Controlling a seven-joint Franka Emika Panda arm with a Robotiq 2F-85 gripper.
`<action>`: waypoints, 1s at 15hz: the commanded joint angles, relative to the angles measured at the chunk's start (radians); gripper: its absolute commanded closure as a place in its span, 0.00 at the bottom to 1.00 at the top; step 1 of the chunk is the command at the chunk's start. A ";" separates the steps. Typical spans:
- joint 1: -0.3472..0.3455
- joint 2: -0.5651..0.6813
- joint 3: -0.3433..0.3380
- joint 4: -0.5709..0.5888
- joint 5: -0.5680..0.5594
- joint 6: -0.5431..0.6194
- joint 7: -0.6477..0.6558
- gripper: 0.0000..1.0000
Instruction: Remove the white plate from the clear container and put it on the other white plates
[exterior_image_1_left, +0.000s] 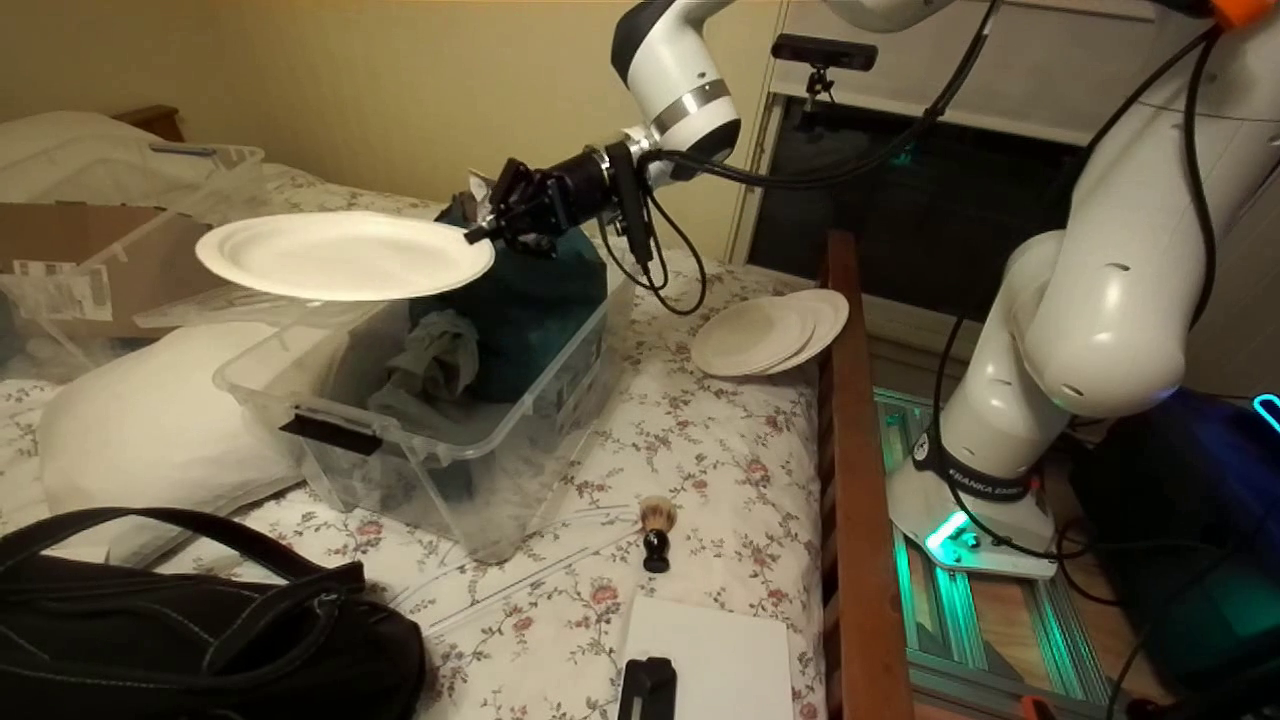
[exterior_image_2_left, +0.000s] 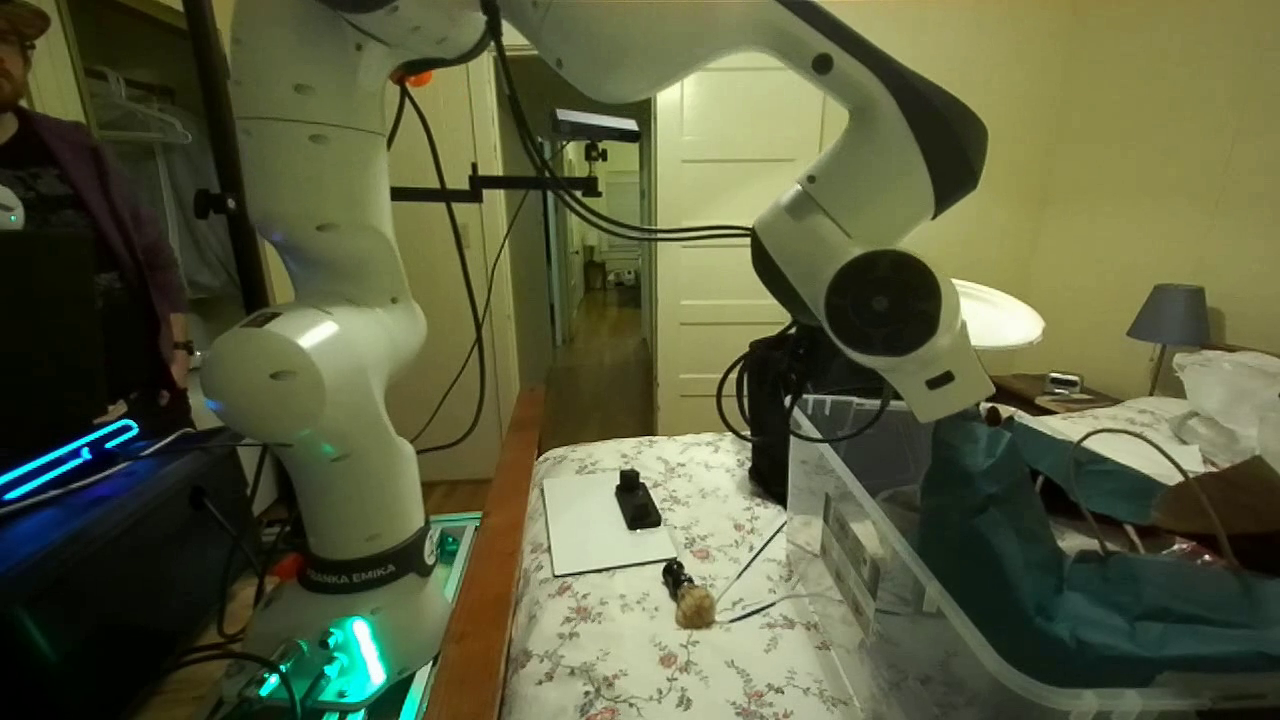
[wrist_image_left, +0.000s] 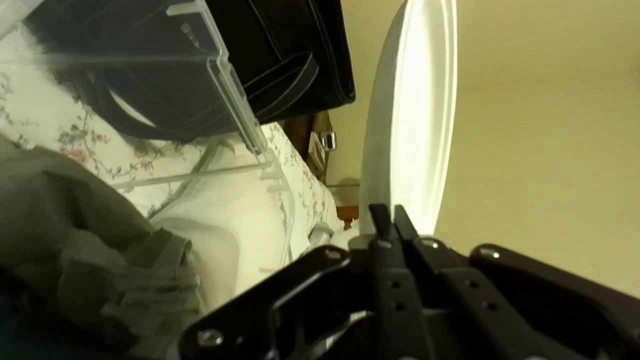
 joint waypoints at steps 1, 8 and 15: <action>-0.012 -0.202 -0.011 -0.149 -0.127 0.156 0.058 0.99; -0.103 -0.508 -0.012 -0.310 -0.693 0.102 0.467 0.99; -0.161 -0.554 -0.097 -0.335 -0.747 -0.063 0.520 0.97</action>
